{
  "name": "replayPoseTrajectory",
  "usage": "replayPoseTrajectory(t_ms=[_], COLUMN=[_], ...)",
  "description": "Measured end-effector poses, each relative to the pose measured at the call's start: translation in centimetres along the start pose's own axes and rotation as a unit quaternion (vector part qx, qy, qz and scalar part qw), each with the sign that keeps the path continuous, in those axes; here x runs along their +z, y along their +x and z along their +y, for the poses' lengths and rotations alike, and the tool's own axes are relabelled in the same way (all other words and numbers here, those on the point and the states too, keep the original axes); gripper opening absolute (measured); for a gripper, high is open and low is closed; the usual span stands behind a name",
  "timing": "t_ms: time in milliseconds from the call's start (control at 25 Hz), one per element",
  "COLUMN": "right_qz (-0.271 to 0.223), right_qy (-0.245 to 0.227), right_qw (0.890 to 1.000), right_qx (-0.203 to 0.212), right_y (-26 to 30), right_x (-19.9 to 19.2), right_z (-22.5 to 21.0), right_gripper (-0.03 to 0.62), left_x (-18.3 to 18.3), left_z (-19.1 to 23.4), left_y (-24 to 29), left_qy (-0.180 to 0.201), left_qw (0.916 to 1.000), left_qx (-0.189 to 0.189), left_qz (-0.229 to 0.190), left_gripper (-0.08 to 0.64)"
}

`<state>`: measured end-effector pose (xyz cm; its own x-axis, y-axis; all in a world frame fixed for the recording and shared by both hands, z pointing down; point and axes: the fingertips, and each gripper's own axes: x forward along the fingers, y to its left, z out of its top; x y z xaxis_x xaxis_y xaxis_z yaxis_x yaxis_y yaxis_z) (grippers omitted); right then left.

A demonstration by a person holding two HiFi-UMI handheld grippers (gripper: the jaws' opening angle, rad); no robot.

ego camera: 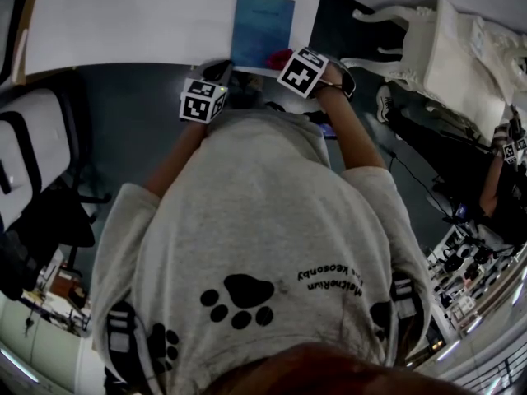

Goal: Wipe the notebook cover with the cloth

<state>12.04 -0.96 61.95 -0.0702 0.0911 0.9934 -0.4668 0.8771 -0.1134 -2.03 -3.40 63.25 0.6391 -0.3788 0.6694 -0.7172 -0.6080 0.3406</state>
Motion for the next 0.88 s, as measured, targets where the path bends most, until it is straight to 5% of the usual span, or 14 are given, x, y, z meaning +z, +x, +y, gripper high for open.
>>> replayPoseTrajectory(t_ms=[280, 480, 680, 880], right_qz=[0.003, -0.094, -0.237, -0.348], right_qy=[0.087, 0.179, 0.211, 0.236], right_qw=[0.996, 0.978, 0.933, 0.868], right_qx=[-0.021, -0.059, -0.172, -0.263], right_y=[-0.6, -3.1, -9.0, -15.4], right_x=[-4.6, -4.2, -0.7, 1.8], right_z=[-1.2, -2.4, -5.3, -7.0], right_gripper=[0.06, 0.06, 0.06, 0.06], left_x=[0.1, 1.9, 5.9, 11.8], left_z=[0.0, 0.3, 0.5, 0.4], left_y=[-0.2, -0.8, -1.9, -4.3], left_qy=[0.001, -0.001, 0.007, 0.032], left_qw=[1.0, 0.9998, 0.9973, 0.9886], left_qx=[0.0, 0.006, 0.023, 0.048], left_qz=[0.002, -0.019, -0.069, -0.139], left_gripper=[0.012, 0.012, 0.012, 0.012])
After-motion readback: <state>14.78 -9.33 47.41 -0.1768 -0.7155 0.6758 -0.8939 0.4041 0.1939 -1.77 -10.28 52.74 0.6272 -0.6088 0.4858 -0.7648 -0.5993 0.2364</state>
